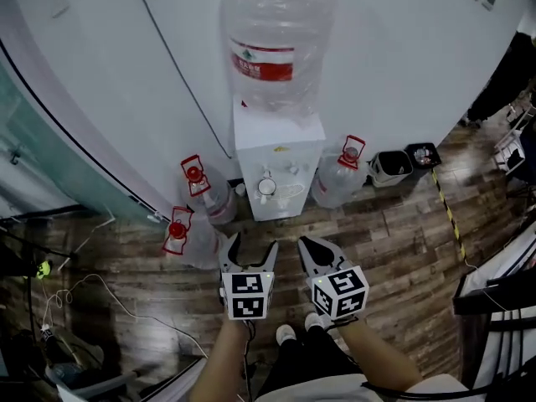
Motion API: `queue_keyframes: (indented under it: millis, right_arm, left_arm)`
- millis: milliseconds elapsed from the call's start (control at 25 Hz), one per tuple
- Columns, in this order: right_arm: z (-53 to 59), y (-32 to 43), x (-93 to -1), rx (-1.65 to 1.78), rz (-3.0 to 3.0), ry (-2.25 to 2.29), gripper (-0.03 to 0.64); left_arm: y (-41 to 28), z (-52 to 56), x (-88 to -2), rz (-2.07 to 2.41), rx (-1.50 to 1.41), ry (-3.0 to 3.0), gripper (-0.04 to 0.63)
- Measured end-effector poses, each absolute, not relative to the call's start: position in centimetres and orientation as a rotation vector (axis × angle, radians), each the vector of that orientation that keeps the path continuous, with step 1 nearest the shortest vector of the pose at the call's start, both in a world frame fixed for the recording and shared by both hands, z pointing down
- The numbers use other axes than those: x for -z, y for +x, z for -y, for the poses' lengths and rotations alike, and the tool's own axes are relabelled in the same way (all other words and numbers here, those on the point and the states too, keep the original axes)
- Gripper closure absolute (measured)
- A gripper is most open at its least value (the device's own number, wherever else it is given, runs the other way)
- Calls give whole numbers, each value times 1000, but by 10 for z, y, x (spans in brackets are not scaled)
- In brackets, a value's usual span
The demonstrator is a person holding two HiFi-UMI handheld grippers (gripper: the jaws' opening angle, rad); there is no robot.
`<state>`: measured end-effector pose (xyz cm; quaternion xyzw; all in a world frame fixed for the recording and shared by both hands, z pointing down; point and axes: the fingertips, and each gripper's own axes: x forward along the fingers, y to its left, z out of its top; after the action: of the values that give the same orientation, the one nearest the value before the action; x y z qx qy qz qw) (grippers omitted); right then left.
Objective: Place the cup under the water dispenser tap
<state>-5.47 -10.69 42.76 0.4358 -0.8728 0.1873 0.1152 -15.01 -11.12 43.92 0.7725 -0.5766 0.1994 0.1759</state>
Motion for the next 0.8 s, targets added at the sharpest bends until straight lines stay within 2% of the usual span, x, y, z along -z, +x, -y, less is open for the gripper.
queue_keyframes:
  millis: [800]
  right_arm:
    - [4,24,-319,-534,2684,1184,598]
  left_arm:
    - [-62,-11,-335,1695,-492,2243,399]
